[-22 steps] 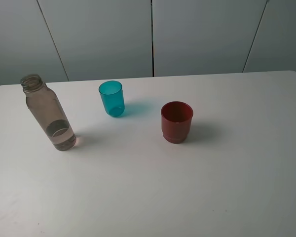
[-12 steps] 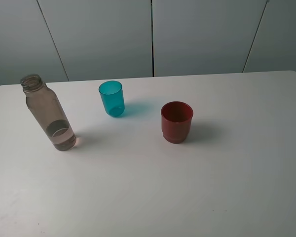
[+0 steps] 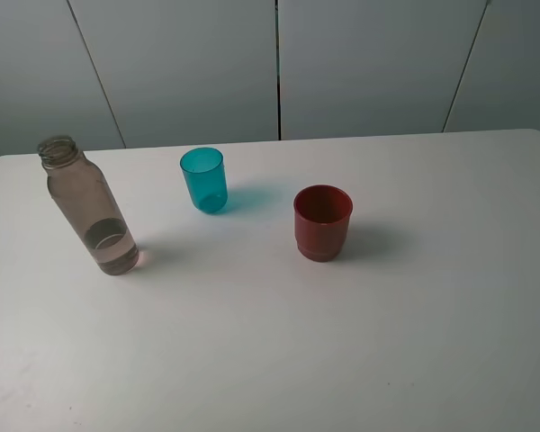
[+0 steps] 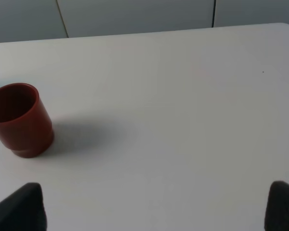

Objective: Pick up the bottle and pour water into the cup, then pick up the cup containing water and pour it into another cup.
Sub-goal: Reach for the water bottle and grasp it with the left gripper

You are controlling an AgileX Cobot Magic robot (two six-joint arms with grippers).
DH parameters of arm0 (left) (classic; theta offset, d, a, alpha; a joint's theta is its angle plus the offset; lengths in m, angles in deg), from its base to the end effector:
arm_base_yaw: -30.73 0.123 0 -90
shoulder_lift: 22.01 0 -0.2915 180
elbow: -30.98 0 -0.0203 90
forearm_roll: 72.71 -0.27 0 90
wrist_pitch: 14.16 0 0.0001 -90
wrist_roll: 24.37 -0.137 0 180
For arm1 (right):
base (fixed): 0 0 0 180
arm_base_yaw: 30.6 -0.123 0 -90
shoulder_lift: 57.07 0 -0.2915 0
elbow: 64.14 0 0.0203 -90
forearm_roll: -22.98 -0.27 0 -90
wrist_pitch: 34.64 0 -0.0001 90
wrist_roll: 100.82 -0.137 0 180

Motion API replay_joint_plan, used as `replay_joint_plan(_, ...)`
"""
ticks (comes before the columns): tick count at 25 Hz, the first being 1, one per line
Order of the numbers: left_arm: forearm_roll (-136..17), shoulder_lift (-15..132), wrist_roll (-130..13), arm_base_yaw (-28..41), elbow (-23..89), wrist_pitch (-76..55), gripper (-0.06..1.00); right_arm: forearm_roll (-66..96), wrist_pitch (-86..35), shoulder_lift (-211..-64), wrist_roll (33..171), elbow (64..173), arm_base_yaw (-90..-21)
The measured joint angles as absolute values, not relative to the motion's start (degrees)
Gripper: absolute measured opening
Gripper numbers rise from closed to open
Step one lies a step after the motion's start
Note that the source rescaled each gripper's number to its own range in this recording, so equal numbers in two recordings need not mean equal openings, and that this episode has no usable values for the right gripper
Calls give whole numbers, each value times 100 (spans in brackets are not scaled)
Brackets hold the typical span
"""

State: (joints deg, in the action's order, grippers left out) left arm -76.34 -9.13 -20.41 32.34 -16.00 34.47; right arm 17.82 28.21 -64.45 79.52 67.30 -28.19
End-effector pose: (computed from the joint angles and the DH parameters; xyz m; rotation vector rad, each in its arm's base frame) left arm 0.0687 0.0084 0.2977 -0.0847 1.8905 0.0456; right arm 0.0434 0.0092 0.2628 0.0309 2.0706 0.0788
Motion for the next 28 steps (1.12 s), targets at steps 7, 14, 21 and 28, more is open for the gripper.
replay_joint_plan(7, -6273, 709, -3179, 3234, -2217, 903, 100, 1782, 2821, -6445, 7952, 6730, -2819)
replay_joint_plan(14, -6119, 1984, -2963, 3048, -3676, -1900, 100, 1782, 2821, -6445, 7952, 6730, -2819)
replay_joint_plan(21, -6498, 2422, -2802, 2349, -3948, -2770, 100, 1782, 2821, -6445, 7963, 6730, -2819)
replay_joint_plan(28, -6798, 3095, -2802, 2309, -4144, -3695, 100, 1782, 2821, -6445, 7963, 6730, -2819)
